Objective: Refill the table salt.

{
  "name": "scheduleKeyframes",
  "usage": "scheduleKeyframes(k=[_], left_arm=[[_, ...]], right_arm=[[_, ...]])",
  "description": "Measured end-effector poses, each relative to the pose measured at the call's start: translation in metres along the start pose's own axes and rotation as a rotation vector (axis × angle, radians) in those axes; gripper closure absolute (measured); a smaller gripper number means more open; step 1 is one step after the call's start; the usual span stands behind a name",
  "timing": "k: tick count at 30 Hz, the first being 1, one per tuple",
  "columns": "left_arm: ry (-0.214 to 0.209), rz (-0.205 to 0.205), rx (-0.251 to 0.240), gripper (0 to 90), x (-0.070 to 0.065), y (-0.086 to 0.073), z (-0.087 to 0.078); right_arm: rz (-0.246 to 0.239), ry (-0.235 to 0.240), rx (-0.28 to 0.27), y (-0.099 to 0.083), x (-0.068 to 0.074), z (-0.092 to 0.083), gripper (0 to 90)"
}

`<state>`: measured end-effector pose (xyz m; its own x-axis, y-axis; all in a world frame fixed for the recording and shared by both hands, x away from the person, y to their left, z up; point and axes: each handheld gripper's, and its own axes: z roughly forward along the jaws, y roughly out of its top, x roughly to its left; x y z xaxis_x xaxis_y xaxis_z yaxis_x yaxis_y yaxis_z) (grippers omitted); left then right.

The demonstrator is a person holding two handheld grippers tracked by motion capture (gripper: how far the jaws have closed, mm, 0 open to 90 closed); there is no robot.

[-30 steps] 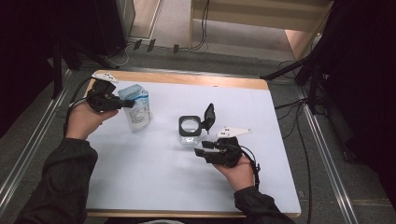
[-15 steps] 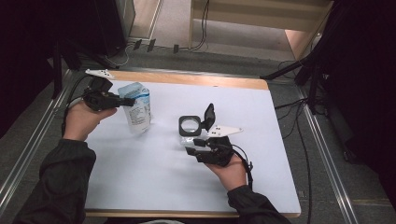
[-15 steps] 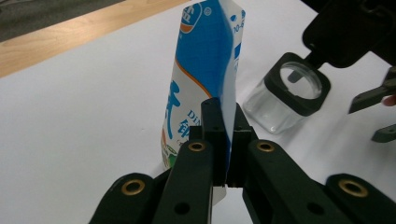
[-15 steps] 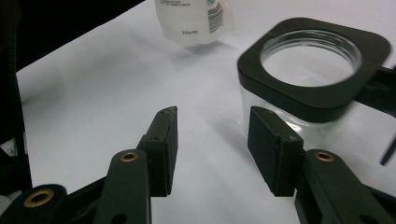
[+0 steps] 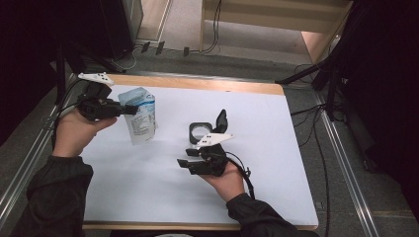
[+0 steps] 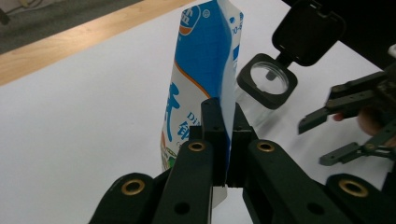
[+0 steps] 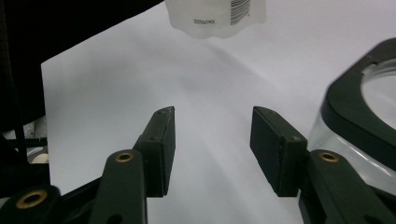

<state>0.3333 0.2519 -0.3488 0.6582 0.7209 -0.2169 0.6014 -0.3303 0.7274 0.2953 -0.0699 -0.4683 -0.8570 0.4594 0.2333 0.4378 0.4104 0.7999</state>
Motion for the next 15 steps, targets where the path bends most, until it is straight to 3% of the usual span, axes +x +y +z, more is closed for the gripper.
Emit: scheduleKeyframes(k=[5,12,15], left_arm=[[-0.023,-0.012,-0.004,90.0,-0.008,-0.004,-0.005],[-0.032,0.022,-0.019,90.0,-0.028,-0.001,-0.015],[-0.052,0.018,-0.026,90.0,-0.034,-0.002,-0.019]], right_arm=[[-0.002,0.026,-0.003,0.004,0.005,0.017,48.7],[-0.006,0.036,0.021,0.01,0.008,0.046,47.5],[-0.022,0.026,0.022,0.012,0.009,0.055,46.8]])
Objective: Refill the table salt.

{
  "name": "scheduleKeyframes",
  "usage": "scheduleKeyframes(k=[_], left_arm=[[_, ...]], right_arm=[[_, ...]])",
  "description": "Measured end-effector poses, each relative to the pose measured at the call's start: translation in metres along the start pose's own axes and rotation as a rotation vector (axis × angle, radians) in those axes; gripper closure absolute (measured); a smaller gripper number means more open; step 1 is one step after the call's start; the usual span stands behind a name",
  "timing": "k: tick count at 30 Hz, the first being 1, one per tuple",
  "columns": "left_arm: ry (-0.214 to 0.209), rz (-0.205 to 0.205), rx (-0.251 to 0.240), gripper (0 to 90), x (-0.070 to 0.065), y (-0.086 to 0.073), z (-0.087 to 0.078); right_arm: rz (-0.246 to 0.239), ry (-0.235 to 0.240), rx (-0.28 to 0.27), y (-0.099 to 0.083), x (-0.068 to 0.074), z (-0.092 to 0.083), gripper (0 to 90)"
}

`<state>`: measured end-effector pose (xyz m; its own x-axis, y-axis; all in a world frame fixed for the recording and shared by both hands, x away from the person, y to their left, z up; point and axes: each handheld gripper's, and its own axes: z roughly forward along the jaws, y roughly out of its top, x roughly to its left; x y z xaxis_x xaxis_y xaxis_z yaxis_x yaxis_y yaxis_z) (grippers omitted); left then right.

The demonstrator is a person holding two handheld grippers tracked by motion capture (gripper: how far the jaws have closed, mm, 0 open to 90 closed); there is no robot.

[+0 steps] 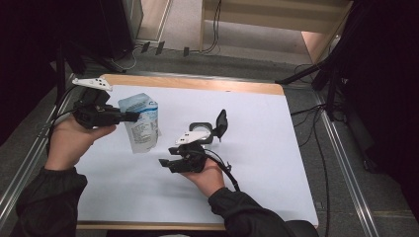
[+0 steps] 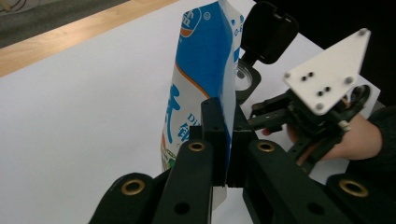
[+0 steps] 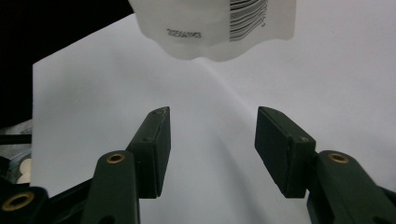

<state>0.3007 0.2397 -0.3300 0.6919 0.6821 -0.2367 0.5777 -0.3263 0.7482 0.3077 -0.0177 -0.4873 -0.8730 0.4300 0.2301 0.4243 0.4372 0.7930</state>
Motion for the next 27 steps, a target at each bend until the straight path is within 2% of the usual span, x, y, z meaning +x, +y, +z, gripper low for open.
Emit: scheduleKeyframes(k=[4,6,11,14,16,19,24,27], left_arm=[[-0.017,0.005,-0.014,90.0,-0.008,0.001,-0.006],[-0.021,0.008,-0.013,90.0,-0.013,0.001,-0.008],[-0.034,0.003,-0.005,90.0,-0.02,0.001,-0.009],[-0.046,-0.011,-0.002,90.0,-0.022,0.001,-0.009],[-0.046,-0.006,-0.007,90.0,-0.024,0.001,-0.01],[-0.052,-0.009,-0.008,90.0,-0.027,0.001,-0.012],[-0.061,-0.008,-0.028,90.0,-0.031,0.002,-0.017],[-0.057,0.002,-0.023,90.0,-0.032,0.003,-0.017]], right_arm=[[-0.007,-0.001,-0.01,0.003,0.0,0.009,46.6],[0.001,-0.009,0.007,0.005,0.0,0.015,46.7],[-0.024,-0.035,-0.001,0.007,0.002,0.026,46.9],[-0.048,-0.051,-0.033,0.008,0.001,0.026,49.7],[-0.066,-0.06,-0.042,0.008,0.001,0.026,49.9],[-0.05,-0.05,-0.038,0.008,0.0,0.028,49.8],[-0.061,-0.051,-0.043,0.007,0.003,0.029,49.8],[-0.071,-0.053,-0.038,0.007,0.004,0.03,49.8]])
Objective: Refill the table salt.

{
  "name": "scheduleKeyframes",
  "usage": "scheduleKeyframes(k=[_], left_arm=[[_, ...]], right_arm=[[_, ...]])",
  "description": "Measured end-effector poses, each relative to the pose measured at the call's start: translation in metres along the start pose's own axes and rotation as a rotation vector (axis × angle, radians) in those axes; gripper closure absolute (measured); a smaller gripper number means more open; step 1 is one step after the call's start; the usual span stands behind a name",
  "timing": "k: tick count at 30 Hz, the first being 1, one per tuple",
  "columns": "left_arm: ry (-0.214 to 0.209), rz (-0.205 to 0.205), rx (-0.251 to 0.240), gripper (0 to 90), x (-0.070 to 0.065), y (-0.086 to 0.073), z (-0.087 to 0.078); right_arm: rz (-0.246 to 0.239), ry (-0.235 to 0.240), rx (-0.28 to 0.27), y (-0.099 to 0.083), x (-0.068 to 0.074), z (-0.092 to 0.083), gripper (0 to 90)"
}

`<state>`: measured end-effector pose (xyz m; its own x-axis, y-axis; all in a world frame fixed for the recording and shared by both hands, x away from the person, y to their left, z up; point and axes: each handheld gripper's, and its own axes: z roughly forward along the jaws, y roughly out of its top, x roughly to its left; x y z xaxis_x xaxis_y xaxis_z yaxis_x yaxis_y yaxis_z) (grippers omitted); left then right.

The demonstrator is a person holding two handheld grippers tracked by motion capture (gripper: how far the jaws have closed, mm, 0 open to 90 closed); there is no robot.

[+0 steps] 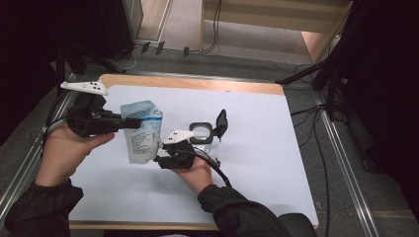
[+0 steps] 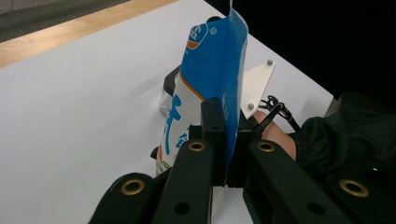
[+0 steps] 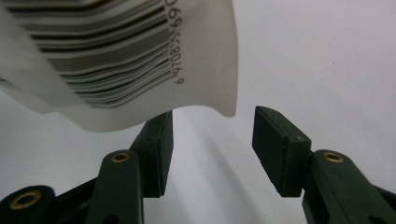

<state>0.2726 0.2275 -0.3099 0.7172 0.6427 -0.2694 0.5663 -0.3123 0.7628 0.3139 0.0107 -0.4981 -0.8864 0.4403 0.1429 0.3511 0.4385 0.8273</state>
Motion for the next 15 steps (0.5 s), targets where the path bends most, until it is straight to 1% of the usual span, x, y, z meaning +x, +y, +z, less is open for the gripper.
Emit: scheduleKeyframes(k=[1,3,4,6,7,8,10,12,14,15], left_arm=[[0.007,-0.004,-0.001,90.0,-0.0009,0.0,0.001],[0.008,-0.002,0.016,90.0,-0.0013,0.0005,0.0035],[0.014,-0.006,0.021,90.0,-0.003,0.0007,0.0048],[0.011,-0.006,0.03,90.0,-0.0041,0.0016,0.0061],[0.01,-0.005,0.024,90.0,-0.0045,0.0016,0.0057],[-0.004,-0.004,0.023,90.0,-0.0044,0.002,0.0047],[0.005,-0.006,0.007,90.0,-0.0043,0.002,0.0026],[0.0,-0.014,0.005,90.0,-0.0022,0.0019,0.0028],[0.008,-0.016,0.01,90.0,-0.0018,0.0017,0.0046],[0.001,-0.021,0.013,90.0,-0.0015,0.0018,0.0059]], right_arm=[[0.0,-0.001,0.001,-0.0004,0.0005,0.0003,49.8],[-0.015,0.004,-0.008,-0.001,0.0013,0.0004,49.8],[-0.017,0.004,-0.005,-0.0009,0.0021,0.0004,49.9],[-0.014,0.012,-0.002,-0.0011,0.0029,0.001,49.9],[-0.015,0.011,0.0,-0.0014,0.0029,0.0014,49.9],[-0.016,0.011,0.005,-0.0018,0.0026,0.0018,49.8],[-0.013,0.006,0.005,-0.0025,0.0012,0.0023,49.8],[0.004,0.008,0.003,-0.0028,0.0006,0.0021,49.8],[0.003,0.011,-0.006,-0.0028,0.0006,0.0021,49.8],[0.001,0.009,-0.006,-0.0027,0.0009,0.0022,49.8]])
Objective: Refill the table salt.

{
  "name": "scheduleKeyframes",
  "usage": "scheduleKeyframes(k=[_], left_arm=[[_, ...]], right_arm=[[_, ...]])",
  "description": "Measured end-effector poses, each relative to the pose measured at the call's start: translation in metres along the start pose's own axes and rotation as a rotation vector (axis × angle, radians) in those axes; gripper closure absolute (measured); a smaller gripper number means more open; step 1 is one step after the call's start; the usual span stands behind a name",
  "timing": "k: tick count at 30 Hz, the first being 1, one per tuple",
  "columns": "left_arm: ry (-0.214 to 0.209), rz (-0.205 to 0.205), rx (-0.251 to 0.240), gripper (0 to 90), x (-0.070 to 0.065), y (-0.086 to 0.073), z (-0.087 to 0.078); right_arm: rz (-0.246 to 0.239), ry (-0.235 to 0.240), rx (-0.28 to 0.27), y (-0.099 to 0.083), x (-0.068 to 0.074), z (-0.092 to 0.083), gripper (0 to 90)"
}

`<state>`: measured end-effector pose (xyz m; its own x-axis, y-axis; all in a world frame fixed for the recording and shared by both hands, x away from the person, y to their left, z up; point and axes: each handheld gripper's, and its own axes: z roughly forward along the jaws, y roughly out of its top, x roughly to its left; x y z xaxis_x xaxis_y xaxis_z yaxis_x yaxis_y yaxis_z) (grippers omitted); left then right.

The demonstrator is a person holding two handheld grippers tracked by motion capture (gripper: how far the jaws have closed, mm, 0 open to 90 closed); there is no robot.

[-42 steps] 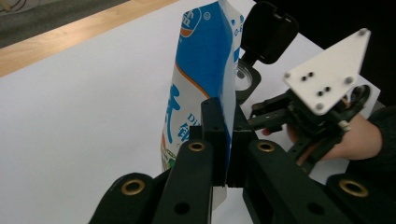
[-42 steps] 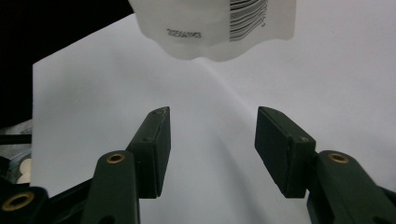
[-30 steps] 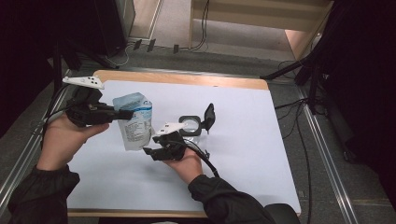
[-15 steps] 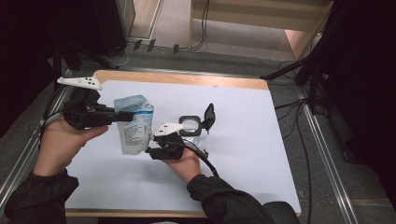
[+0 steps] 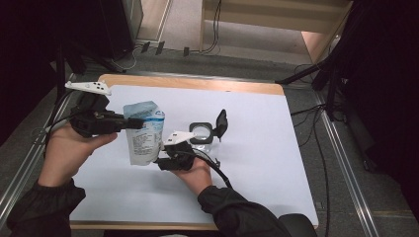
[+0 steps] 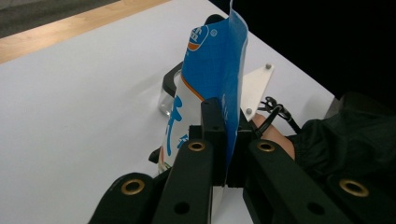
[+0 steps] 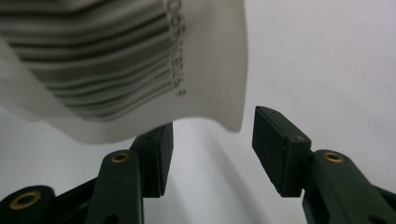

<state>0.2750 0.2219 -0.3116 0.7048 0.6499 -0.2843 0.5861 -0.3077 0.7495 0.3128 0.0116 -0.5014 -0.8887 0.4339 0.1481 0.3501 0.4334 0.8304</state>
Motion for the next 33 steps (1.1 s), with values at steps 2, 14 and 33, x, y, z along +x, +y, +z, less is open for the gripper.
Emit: scheduleKeyframes(k=[2,14,33], left_arm=[[0.001,0.003,-0.004,90.0,0.0,0.0,0.002],[-0.018,0.002,-0.007,90.0,-0.002,0.001,0.005],[-0.017,-0.047,0.015,90.0,0.017,0.001,0.026]], right_arm=[[0.004,0.0,-0.01,0.0,0.0,-0.001,49.9],[0.072,0.033,-0.045,-0.005,-0.007,0.003,46.5],[-0.036,0.06,-0.027,-0.012,0.01,0.0,51.7]])
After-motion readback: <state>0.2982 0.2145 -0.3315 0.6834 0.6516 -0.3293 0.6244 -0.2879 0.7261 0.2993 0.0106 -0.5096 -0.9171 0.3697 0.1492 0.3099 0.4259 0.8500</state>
